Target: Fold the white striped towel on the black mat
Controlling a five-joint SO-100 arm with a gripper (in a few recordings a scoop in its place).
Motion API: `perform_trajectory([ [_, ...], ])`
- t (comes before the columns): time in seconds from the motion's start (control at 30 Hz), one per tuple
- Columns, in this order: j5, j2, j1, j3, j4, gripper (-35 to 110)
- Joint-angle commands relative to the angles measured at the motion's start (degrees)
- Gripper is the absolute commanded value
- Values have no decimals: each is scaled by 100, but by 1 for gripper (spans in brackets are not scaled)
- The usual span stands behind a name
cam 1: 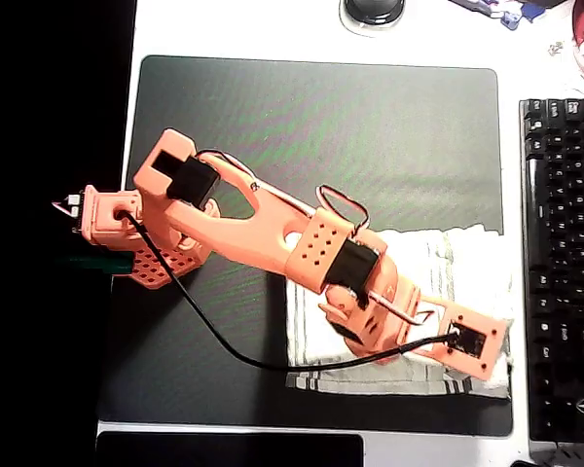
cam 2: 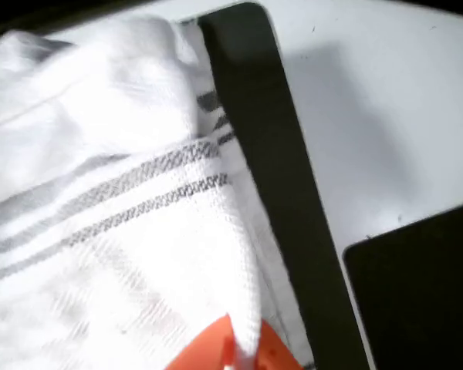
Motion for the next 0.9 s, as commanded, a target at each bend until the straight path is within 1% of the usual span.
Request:
perform_trajectory([
  [0.0,-290,-26,308,185,-422,0],
  [0.17,-492,-176,439,562,-861,1],
  [0.37,-457,105,466,809,-879,7],
  [0.7,-554,1450,360,1644,-888,10],
  [0.87,-439,2347,-62,2347,-721,11],
])
